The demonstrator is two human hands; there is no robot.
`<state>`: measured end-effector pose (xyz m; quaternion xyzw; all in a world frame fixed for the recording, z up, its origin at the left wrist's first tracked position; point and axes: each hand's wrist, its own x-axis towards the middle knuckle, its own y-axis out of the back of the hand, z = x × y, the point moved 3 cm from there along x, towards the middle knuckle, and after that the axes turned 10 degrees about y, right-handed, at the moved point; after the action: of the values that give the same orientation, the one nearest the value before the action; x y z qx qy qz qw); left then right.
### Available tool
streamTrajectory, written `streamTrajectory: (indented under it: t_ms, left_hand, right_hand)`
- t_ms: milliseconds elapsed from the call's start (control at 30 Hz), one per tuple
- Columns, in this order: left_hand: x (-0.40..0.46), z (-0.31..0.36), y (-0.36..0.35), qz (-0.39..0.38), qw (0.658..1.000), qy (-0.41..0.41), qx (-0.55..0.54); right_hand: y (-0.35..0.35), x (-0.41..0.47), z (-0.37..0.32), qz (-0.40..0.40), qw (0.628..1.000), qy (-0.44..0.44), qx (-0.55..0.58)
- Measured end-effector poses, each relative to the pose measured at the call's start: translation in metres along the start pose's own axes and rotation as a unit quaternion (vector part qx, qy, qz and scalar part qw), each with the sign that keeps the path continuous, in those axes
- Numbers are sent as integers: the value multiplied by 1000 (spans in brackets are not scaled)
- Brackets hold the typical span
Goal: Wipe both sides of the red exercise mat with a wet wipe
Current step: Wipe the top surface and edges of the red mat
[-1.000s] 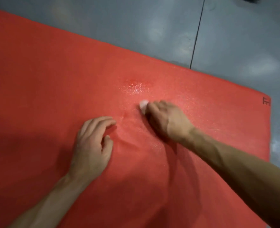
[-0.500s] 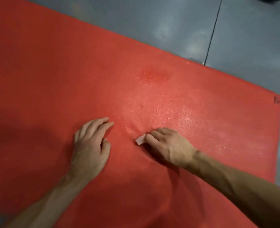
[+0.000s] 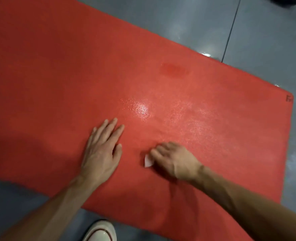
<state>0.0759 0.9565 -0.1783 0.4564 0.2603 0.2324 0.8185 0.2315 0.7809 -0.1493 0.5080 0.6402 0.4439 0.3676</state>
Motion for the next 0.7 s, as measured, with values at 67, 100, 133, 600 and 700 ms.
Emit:
streamTrajectory:
  t_ms: [67, 100, 133, 600, 700]
  left_hand:
    - [-2, -6, -1, -24, 1000, -6, 9]
    - [-2, -7, 0, -30, 999, -4, 9]
    - [-1, -7, 1, -35, 999, -4, 9]
    - [0, -17, 2, -19, 999, -29, -19]
    - [0, -20, 2, -13, 999, -41, -17]
  right_hand:
    - [18, 15, 48, 42, 994, -98, -36]
    - [28, 20, 75, 69, 980, -174, -62]
    - [34, 24, 92, 88, 963, -244, -69]
    - [51, 62, 129, 110, 960, -245, -82]
    - [56, 67, 151, 155, 925, -338, -78]
